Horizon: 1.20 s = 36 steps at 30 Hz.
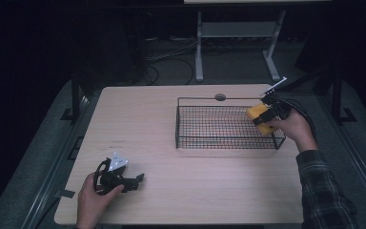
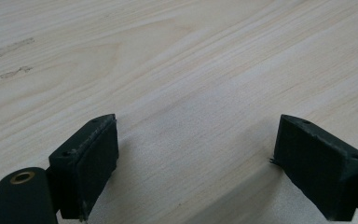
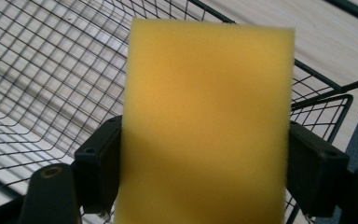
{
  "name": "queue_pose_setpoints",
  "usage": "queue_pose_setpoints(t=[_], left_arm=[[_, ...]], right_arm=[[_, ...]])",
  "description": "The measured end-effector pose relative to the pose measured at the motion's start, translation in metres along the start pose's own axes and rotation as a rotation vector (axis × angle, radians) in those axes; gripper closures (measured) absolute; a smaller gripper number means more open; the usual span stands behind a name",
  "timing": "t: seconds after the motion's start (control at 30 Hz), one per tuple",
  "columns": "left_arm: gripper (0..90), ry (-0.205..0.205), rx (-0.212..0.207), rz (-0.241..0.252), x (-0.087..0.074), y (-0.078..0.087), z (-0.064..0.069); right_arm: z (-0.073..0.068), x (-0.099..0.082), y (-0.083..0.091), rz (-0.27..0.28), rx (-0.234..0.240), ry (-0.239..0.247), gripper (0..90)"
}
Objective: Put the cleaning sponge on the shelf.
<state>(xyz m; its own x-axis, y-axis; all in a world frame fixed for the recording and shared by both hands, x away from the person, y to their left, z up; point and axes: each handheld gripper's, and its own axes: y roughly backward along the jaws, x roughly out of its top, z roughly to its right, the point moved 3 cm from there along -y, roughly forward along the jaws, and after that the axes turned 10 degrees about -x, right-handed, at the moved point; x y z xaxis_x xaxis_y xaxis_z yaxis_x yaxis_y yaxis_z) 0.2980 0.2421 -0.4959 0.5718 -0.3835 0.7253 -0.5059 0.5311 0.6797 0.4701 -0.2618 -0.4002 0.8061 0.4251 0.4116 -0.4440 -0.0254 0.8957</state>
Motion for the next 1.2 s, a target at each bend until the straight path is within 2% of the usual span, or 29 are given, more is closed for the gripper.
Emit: queue_pose_setpoints(t=[0.33,0.67,0.93,1.2], left_arm=[[12.9,0.000,0.001,-0.002,0.000,0.000,0.000],[12.9,-0.001,0.001,-0.002,0.000,0.000,0.000],[12.9,0.000,0.001,-0.001,0.000,0.000,0.000],[12.7,0.004,0.005,-0.001,0.001,-0.001,0.000]], right_arm=[[0.001,-0.005,-0.016,-0.023,0.015,-0.020,22.6],[-0.003,-0.005,-0.019,-0.034,0.028,-0.013,20.5],[-0.003,-0.006,-0.017,-0.028,0.029,-0.009,16.1],[-0.005,-0.014,0.003,0.023,0.030,-0.002,16.2]])
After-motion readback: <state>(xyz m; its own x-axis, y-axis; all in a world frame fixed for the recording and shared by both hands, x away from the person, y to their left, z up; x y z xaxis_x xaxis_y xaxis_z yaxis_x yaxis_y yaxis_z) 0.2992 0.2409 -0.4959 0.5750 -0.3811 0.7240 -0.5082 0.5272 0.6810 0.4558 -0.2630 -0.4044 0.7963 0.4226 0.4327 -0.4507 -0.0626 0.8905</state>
